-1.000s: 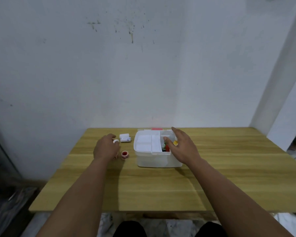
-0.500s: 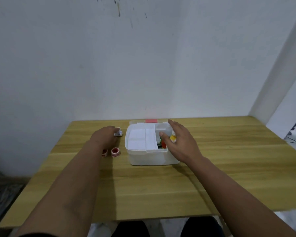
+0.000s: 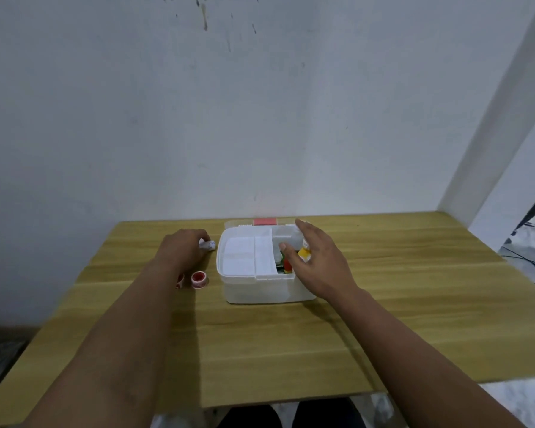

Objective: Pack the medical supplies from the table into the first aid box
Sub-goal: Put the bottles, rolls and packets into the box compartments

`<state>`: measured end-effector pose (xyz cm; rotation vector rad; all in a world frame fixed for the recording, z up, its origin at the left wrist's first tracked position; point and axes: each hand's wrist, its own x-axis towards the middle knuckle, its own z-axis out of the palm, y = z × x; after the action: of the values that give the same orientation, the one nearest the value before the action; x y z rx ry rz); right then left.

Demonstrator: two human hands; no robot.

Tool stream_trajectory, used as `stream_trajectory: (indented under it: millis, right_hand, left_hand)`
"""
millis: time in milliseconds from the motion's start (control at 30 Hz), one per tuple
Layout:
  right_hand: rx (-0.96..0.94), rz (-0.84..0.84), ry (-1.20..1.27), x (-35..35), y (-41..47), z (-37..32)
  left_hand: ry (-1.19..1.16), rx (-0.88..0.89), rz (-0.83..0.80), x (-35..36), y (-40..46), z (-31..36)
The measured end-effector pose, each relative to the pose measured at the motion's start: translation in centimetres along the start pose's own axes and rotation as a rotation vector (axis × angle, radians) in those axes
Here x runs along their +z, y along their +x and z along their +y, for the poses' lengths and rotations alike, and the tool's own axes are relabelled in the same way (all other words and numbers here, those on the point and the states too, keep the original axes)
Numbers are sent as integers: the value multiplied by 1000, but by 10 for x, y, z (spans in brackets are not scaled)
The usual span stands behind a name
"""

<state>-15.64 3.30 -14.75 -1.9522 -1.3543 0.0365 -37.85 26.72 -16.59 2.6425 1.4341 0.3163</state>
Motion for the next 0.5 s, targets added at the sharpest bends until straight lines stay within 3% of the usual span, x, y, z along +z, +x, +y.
stream_trajectory:
  millis: [100, 300, 500]
  right_hand:
    - [6, -7, -9, 0, 0, 0]
    - [12, -23, 1, -1, -1, -3]
    - [8, -42, 1, -5, -3, -6]
  left_hand:
    - [2, 1, 74, -8, -3, 3]
    - [-223, 37, 264, -56, -12, 9]
    - [-307, 206, 211, -90, -31, 51]
